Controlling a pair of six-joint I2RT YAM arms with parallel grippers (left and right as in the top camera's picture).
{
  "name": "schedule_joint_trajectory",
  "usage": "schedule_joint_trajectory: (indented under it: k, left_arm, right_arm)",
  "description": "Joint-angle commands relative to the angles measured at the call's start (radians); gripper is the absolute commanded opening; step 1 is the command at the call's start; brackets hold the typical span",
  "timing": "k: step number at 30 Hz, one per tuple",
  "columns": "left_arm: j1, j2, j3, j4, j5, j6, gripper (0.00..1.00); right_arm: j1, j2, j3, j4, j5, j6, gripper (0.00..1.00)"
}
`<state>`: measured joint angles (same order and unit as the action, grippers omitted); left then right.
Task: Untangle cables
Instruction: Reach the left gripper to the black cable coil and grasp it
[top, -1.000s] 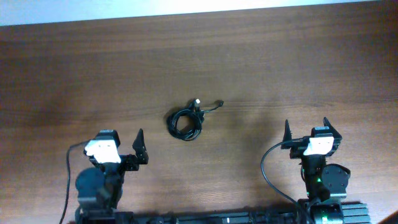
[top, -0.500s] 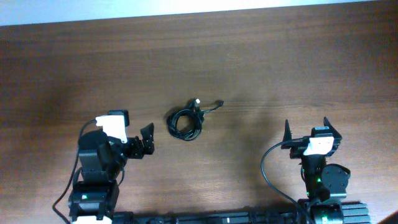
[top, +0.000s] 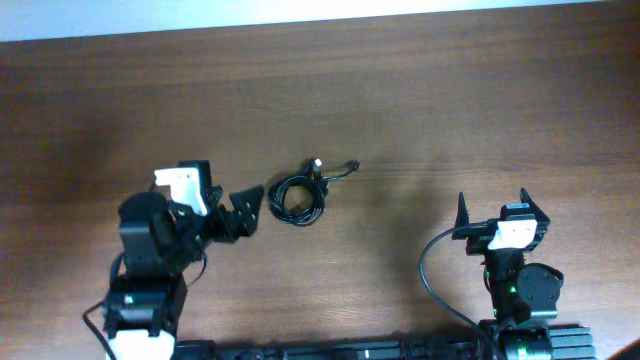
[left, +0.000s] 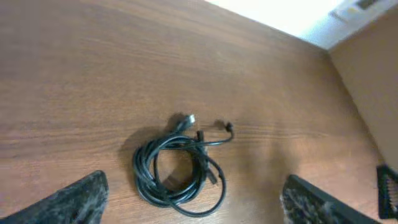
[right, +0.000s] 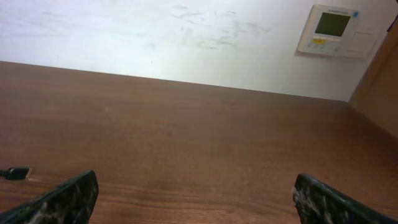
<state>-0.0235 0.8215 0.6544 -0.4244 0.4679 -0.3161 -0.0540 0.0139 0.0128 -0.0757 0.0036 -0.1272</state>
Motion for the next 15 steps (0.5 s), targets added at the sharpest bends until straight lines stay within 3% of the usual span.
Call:
schedule_joint_trajectory:
  k: [1, 7, 12, 15]
  left_arm:
    - [-0.052, 0.107, 0.066, -0.053, -0.096, -0.108, 0.79]
    - [-0.27, 0.366, 0.066, -0.063, -0.336, -0.143, 0.81]
    - [-0.346, 0.559, 0.066, 0.019, -0.496, -0.138, 0.78]
    - [-0.365, 0.667, 0.066, 0.138, -0.518, -0.024, 0.79]
  right_arm:
    - [-0.006, -0.008, -0.007, -0.004, 0.008, 0.005, 0.99]
    - [-0.006, -0.008, -0.007, -0.004, 0.008, 0.005, 0.99]
    - [-0.006, -0.008, -0.007, -0.004, 0.008, 0.005, 0.99]
    - [-0.006, -0.008, -0.007, -0.004, 0.008, 0.005, 0.99]
